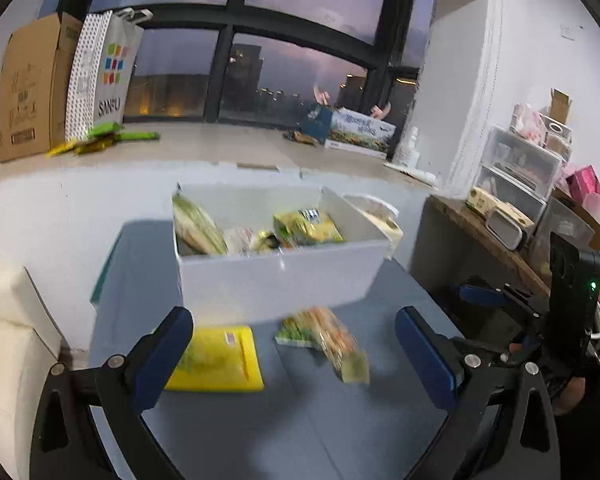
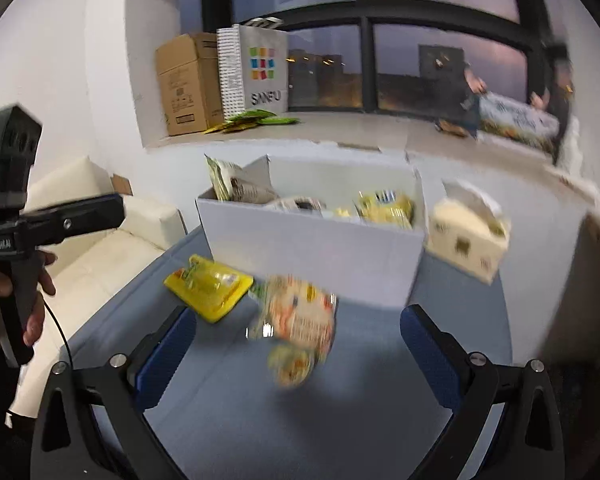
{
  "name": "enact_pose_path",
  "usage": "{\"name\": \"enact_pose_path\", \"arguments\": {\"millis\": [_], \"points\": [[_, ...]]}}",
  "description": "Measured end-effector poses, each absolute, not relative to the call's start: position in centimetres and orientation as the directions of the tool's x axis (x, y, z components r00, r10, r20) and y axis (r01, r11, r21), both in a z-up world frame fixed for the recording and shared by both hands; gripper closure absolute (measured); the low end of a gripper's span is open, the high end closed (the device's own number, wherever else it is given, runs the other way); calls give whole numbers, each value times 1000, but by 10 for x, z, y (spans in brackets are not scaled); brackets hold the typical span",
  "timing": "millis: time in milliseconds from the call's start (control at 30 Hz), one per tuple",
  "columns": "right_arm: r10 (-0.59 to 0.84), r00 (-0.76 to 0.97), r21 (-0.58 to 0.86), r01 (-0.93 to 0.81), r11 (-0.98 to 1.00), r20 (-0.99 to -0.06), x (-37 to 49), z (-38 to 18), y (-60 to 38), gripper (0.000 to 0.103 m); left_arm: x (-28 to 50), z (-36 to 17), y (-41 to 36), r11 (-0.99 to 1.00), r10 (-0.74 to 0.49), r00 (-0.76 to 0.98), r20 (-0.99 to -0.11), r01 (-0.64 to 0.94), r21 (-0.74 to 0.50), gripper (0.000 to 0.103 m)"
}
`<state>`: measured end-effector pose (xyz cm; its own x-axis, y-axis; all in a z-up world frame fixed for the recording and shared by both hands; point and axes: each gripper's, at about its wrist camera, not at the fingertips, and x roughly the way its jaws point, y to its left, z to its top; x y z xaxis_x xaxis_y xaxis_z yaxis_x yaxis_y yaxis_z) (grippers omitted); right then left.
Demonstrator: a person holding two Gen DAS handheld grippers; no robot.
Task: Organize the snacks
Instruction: 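Grasp the yellow pack with the left gripper while the right grasps the second jelly cup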
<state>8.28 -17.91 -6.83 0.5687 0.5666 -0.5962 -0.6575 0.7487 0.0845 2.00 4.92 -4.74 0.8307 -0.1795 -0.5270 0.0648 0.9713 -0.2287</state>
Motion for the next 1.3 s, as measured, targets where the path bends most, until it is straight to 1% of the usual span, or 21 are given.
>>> {"name": "enact_pose_path", "arguments": {"millis": [167,367,567,733,1000,1133,1300], "points": [[574,563,178,-604,777,-595,63,-89,-208,0,3,-70,47,975,-160,805,-571,40,-217,0],[575,561,196,-593,781,-596,66,-93,-214,0,-2,-81,59,962,-155,792,-591,-16,-274,0],[574,549,192,-600,777,-607,66,-101,-209,0,-4,-78,59,963,-154,796,-585,-11,-269,0],[575,510,201,-610,766,-640,75,-114,-199,0,-4,-80,54,964,-165,790,-591,3,-266,0],[559,397,229,-627,744,-728,109,-148,-162,0,-7,-91,54,965,-172,771,-613,8,-261,0],[569,357,269,-619,738,-741,129,-161,-151,0,-8,-95,61,964,-166,766,-621,-7,-266,0],[564,341,269,-622,735,-752,138,-168,-139,0,-8,-101,69,960,-156,758,-633,-36,-279,0]]}}
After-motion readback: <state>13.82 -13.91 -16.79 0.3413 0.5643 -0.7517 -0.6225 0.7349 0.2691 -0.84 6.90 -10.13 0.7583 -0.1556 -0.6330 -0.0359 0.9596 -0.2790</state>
